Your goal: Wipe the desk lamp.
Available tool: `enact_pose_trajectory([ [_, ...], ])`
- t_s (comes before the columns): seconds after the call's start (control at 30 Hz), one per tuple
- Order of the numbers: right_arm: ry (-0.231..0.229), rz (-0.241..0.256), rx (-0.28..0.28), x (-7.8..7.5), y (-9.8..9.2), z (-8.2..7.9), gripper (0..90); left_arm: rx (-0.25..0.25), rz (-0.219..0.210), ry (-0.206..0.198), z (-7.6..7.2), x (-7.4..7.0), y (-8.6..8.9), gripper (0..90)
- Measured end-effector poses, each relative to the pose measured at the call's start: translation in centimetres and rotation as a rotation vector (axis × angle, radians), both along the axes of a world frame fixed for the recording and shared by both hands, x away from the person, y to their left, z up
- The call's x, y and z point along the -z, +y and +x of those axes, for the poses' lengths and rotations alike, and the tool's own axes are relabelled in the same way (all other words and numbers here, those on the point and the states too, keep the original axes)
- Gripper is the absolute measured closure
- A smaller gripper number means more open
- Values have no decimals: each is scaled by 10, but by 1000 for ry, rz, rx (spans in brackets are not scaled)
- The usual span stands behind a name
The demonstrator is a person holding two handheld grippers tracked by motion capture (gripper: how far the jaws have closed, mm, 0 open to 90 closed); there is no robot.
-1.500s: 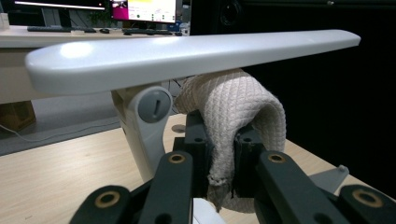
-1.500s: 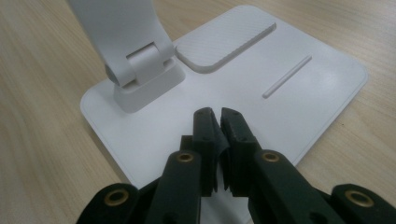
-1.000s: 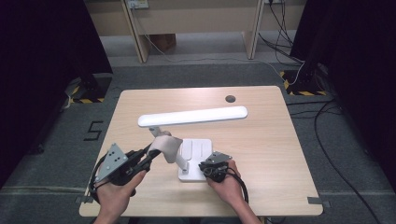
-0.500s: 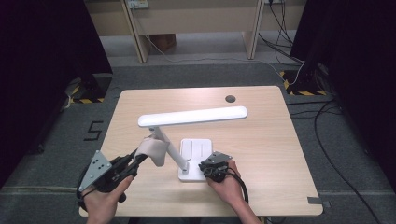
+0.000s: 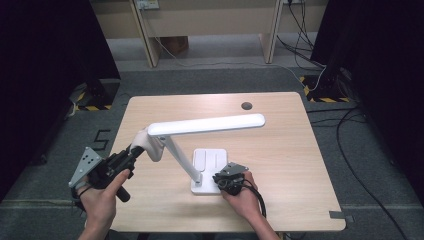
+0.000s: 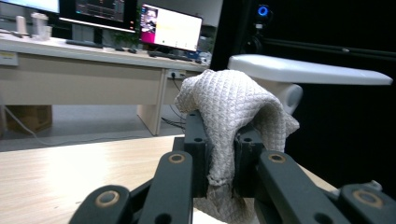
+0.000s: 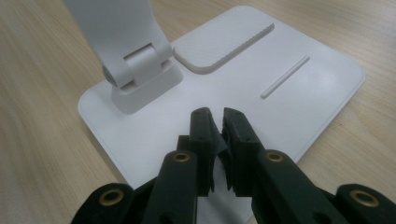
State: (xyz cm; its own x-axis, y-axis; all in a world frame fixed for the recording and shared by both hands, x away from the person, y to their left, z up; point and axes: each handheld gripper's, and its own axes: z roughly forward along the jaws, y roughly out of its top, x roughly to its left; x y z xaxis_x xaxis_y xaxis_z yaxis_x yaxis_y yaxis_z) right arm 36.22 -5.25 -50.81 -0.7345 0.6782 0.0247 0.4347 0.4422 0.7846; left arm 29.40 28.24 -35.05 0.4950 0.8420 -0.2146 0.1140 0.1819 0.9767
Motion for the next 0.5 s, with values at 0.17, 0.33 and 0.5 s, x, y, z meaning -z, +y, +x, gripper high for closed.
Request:
enact_pose_trajectory([
  [0.17,-1,-2,-1,0,0,0,827,-6,9,22,3,4,0,797],
  [0.33,-2,1,1,0,0,0,827,-44,5,49,11,9,2,797],
  [0.5,2,1,-1,0,0,0,826,-1,4,33,9,7,-2,797],
])
